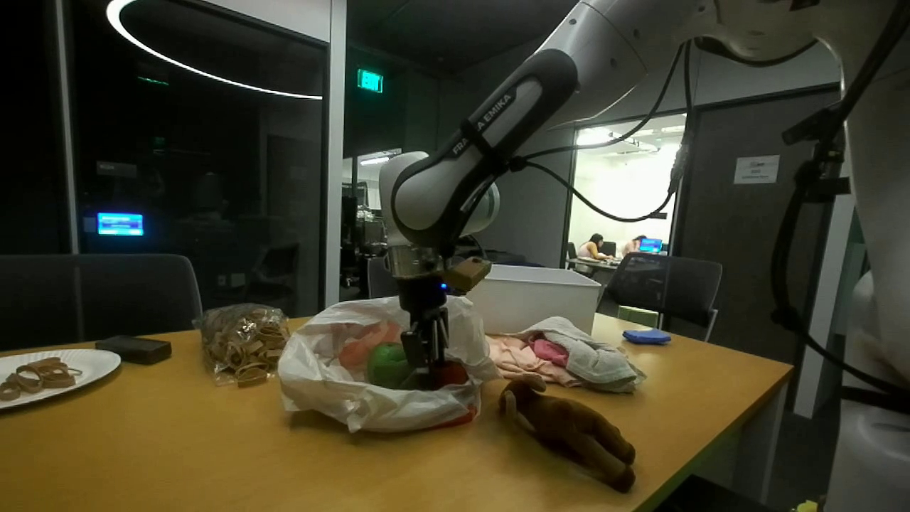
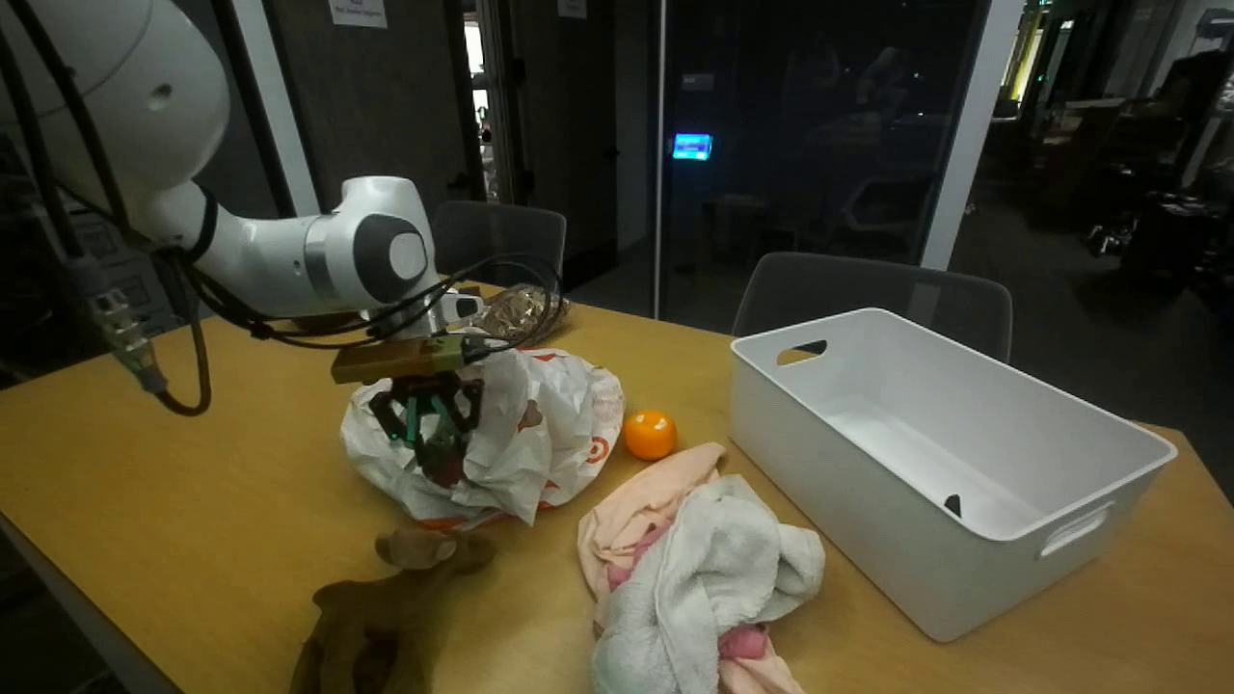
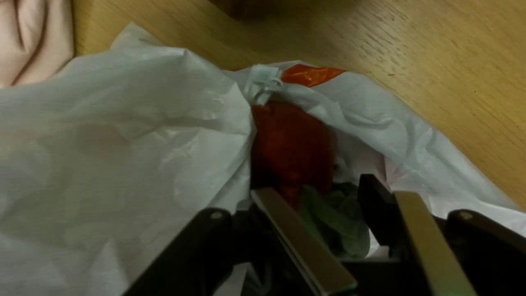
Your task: Empty all the objects from the plastic
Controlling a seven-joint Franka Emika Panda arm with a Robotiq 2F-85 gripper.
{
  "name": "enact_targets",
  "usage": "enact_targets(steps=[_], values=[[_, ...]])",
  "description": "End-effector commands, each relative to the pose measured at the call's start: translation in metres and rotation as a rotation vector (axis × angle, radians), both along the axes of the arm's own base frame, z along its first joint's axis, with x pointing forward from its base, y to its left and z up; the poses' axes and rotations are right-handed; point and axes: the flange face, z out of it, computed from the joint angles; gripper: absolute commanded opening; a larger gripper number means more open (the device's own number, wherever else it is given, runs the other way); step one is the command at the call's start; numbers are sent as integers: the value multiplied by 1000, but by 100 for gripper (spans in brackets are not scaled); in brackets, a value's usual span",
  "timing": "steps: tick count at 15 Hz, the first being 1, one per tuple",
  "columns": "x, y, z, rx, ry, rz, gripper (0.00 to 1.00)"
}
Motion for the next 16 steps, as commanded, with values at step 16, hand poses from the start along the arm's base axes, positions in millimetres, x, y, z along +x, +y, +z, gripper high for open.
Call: enact_targets(steps=[16], values=[[-32,-19,164,296,-149,-97,9]])
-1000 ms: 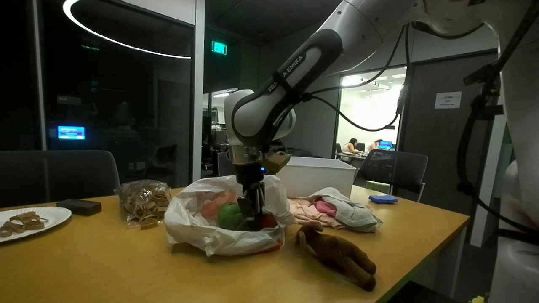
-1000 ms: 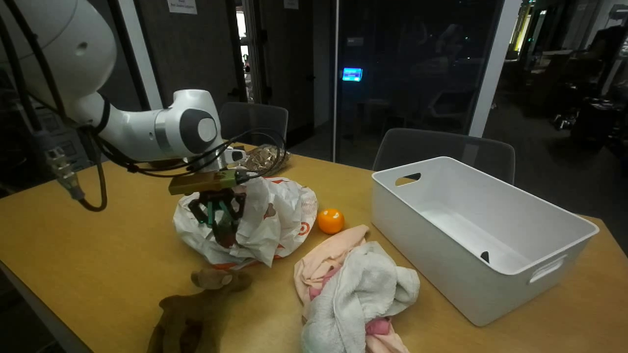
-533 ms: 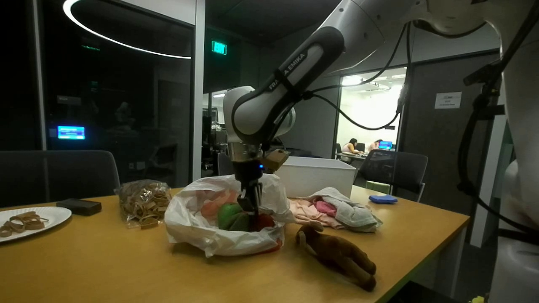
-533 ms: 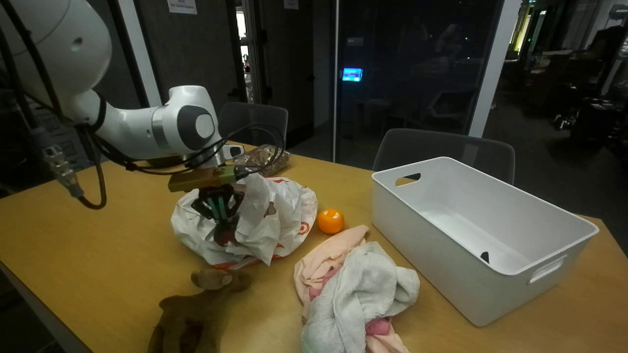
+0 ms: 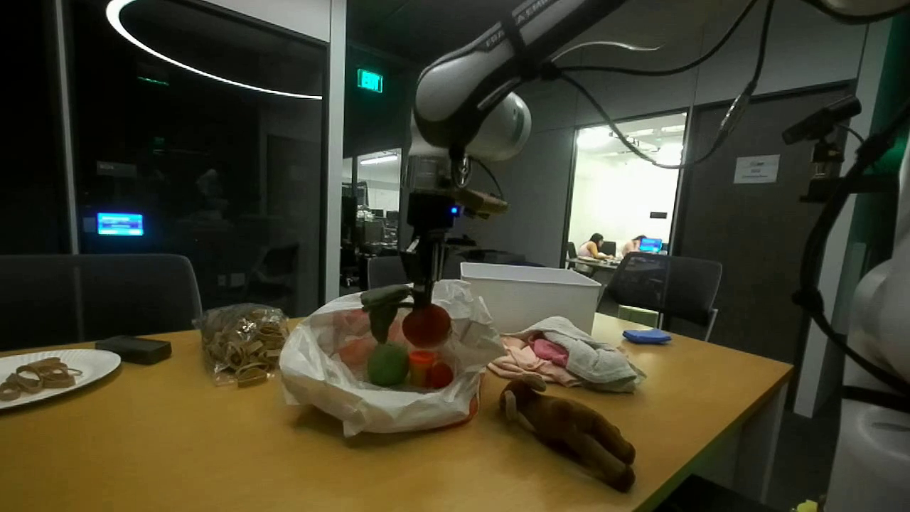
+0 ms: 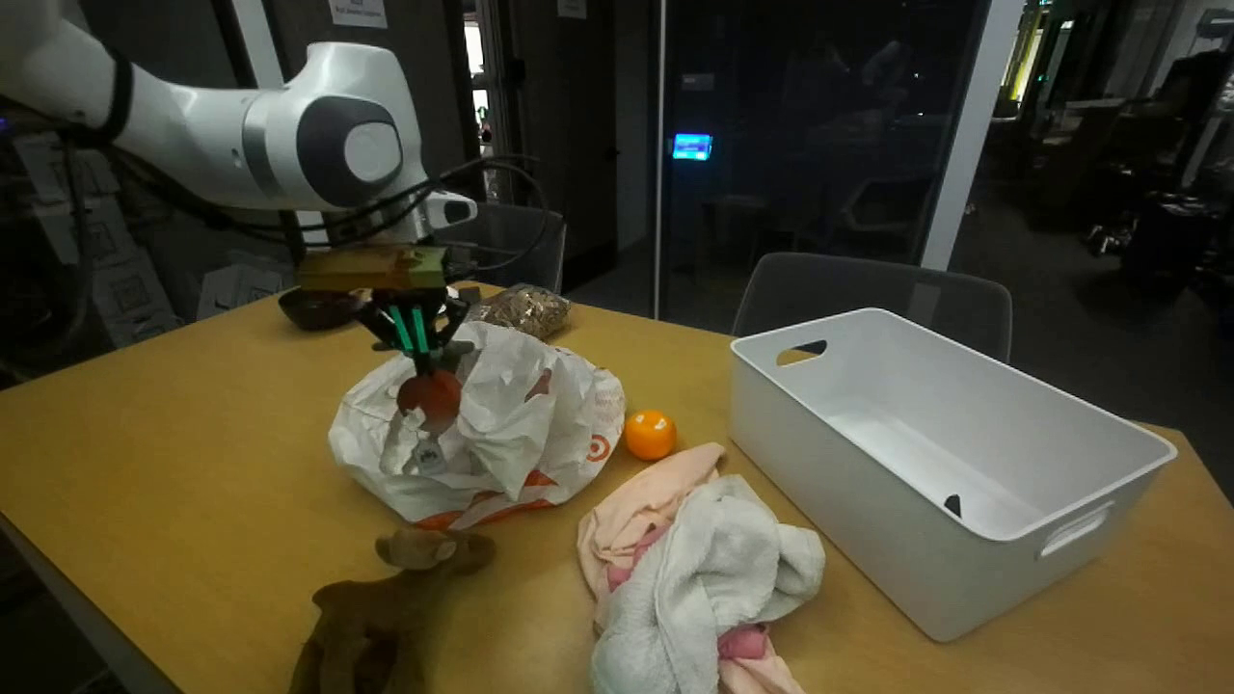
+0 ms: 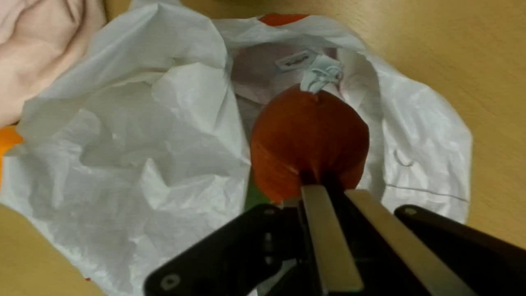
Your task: Empty all the objects from the plastic
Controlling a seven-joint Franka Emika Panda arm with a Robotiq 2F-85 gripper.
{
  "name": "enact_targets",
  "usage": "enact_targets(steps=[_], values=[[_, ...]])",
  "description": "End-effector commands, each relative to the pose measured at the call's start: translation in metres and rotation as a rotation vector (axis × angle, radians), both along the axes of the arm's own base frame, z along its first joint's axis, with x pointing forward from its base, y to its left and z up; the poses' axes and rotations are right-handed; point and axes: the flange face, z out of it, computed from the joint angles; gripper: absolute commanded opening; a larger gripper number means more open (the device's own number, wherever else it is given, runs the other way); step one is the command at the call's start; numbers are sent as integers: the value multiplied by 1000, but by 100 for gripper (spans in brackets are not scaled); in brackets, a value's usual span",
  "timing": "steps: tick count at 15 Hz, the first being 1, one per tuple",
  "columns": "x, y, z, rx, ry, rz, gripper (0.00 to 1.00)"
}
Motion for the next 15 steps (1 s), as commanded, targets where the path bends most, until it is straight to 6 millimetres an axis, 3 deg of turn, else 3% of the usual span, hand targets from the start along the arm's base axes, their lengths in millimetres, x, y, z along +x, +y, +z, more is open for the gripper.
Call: enact_targets(steps=[1,4,12,13,14,15], values=[[-30,-10,43,186,54,-2,9],[-57,-29,47,251,216,-68,11],[-116,-93,23,-207,324,-331,10],[-120,-99,17,-249,331,-343,14],[-123,-102,12,-290,332,-346,36],[-125,-103,8,-331,325,-337,40]])
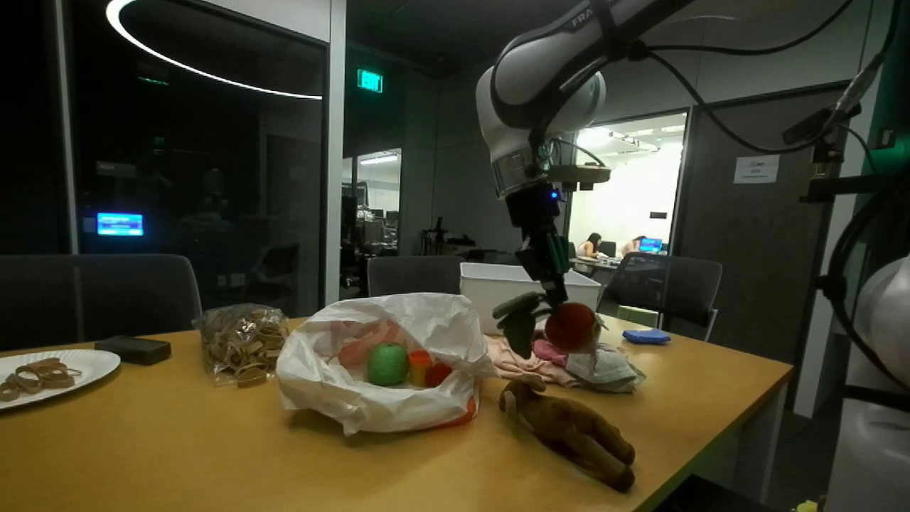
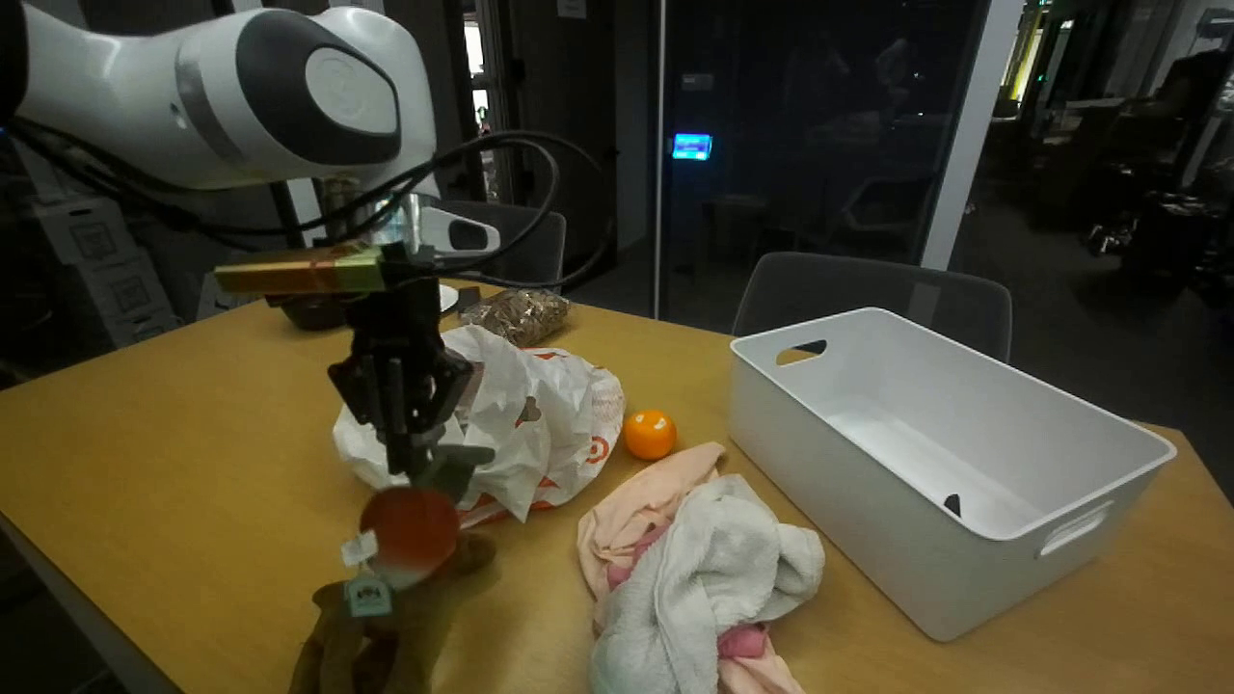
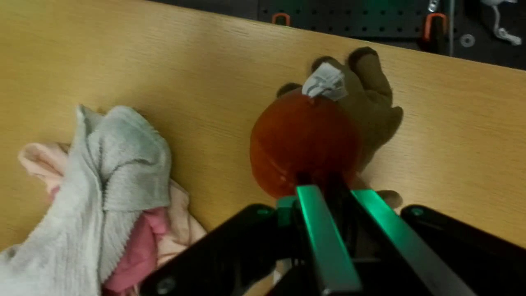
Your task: Empty all the objects from the plastic
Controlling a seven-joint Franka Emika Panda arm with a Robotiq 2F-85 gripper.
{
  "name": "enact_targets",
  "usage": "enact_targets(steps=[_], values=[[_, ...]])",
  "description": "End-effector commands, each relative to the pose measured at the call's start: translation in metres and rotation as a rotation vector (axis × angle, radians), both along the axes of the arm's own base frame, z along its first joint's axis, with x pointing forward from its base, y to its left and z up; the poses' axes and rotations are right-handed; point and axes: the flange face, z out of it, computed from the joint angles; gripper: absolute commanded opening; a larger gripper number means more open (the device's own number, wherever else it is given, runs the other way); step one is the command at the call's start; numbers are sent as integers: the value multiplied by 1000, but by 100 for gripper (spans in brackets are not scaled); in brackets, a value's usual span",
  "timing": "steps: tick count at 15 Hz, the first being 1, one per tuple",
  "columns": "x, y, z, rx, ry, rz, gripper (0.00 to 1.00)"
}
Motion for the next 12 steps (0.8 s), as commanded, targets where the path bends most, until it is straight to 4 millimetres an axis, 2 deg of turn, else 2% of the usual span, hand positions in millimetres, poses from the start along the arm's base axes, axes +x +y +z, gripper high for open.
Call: enact_targets(steps=[1,4,8,10,12], values=[[-15,-7,-5,-146,-9,22,47],[-14,-1,-3,-199,-71,86,71],[20,50,16,-157,-251,219,99],[42,76,22,-101,-351,268,100],[67,94,23,-12,-419,270,100]])
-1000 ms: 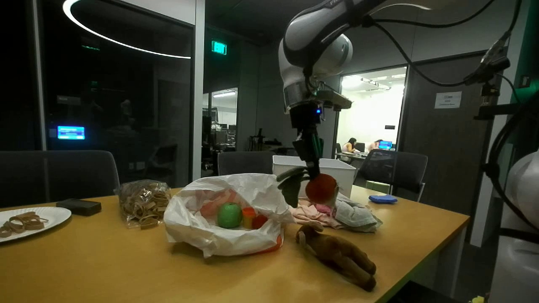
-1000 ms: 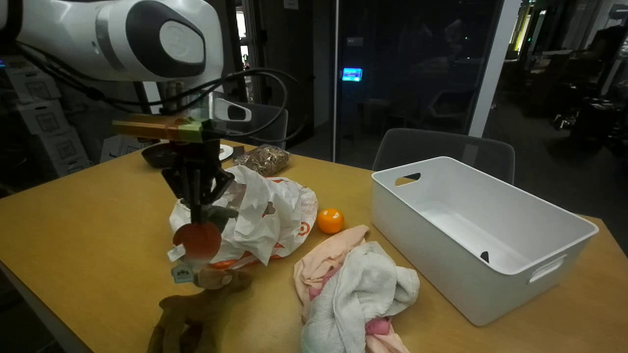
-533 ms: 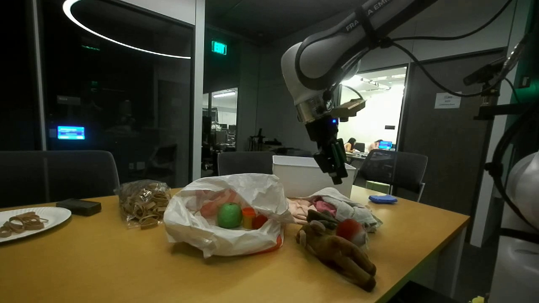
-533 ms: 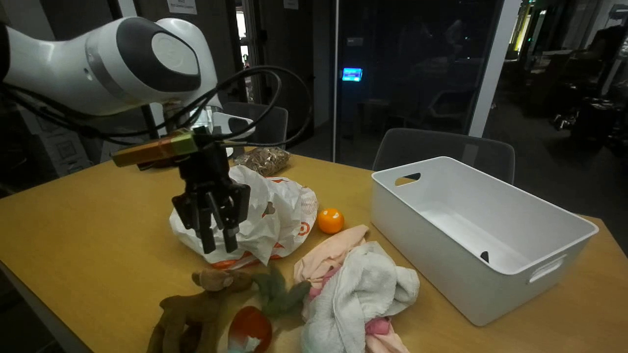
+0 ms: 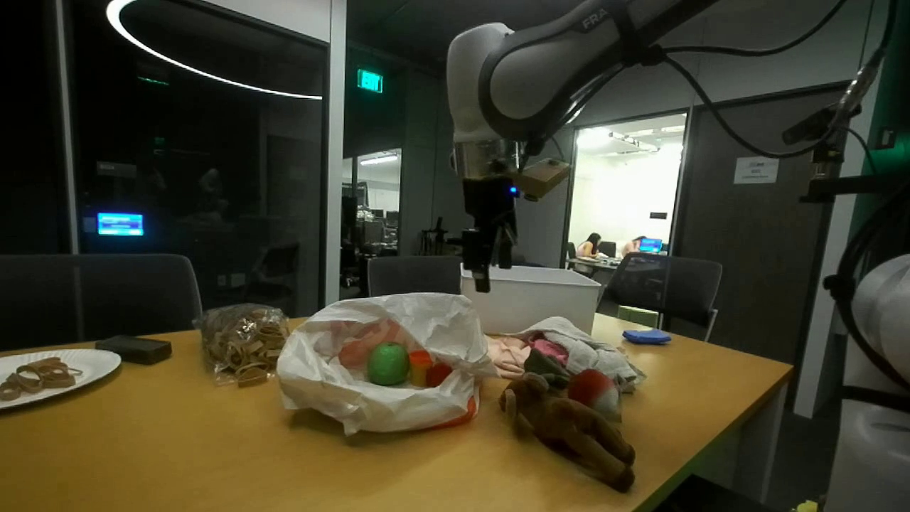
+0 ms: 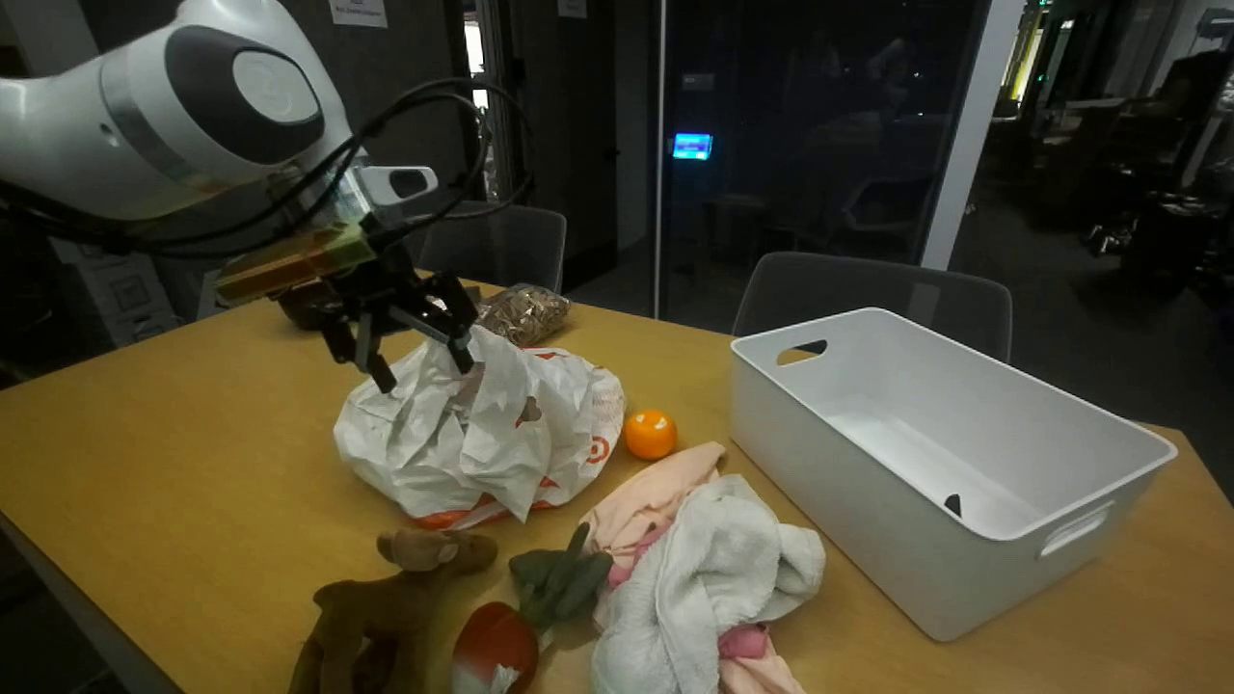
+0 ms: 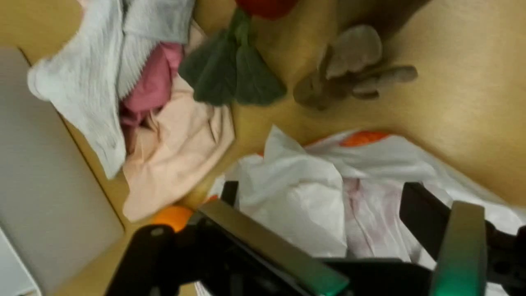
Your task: Empty all the objects from the plastic
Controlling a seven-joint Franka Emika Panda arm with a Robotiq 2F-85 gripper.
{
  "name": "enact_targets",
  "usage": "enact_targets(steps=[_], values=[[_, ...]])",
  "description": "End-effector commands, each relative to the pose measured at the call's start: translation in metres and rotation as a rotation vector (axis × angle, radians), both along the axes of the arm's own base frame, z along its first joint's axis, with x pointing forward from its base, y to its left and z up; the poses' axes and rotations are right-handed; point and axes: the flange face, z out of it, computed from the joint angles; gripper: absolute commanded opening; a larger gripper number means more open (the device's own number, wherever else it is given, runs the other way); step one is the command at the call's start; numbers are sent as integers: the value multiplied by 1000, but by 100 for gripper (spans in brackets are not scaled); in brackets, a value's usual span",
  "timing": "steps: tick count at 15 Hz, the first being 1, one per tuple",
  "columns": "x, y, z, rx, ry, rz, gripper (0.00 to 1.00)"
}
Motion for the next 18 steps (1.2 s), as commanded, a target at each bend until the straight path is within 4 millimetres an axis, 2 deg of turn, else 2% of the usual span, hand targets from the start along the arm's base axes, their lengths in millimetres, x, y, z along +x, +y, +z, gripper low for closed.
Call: enact_targets(steps=[1,4,6,13,18], values=[[46,30,6,158,-87,36,100],[72,50,-10,261,-73,76,99],[88,56,-30,266,-47,114,100],[123,62,-108,257,64,182,100],[142,58,-144,147,87,226,100]])
